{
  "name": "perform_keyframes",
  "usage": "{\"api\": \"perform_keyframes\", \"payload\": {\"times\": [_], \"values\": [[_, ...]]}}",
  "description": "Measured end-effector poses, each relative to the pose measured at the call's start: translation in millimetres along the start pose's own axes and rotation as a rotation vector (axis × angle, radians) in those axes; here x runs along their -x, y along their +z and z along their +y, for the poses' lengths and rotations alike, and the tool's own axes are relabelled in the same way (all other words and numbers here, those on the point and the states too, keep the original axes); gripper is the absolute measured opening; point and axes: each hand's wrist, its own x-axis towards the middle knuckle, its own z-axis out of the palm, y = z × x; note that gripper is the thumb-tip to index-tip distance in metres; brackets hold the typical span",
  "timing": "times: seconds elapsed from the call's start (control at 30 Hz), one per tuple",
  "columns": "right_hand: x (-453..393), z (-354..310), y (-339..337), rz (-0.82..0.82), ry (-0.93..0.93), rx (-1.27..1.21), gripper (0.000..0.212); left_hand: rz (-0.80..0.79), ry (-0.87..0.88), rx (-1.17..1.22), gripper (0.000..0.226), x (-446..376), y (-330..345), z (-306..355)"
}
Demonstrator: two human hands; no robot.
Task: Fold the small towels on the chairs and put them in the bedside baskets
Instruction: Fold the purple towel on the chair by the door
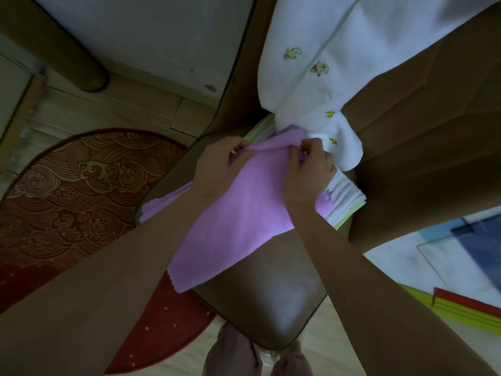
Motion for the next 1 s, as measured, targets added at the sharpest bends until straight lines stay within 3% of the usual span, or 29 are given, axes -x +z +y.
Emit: {"api": "perform_keyframes", "payload": {"times": [0.23,0.37,0.53,0.63,0.8,0.9,1.0], "values": [[-5,2,12,-0.082,0.101,0.128,0.031,0.023,-0.194,-0.04,0.028,-10,14,-9],[49,-2,5,-0.128,-0.317,0.08,0.031,-0.041,-0.156,-0.062,0.033,22,-15,-23],[89,-11,31,-0.586,-0.721,0.165,0.03,-0.096,-0.177,-0.178,0.053,72,-61,-61],[95,-27,40,-0.752,-0.744,0.248,0.04,-0.099,-0.21,-0.239,0.077,105,-80,-82],[85,-43,58,-0.746,-0.786,0.325,0.03,0.058,-0.183,-0.182,0.034,132,-92,-99],[79,-46,64,-0.726,-0.786,0.353,0.021,0.139,-0.131,-0.174,0.03,135,-92,-102],[74,-51,67,-0.64,-0.778,0.268,0.016,0.233,-0.204,-0.203,0.031,129,-89,-103]]}}
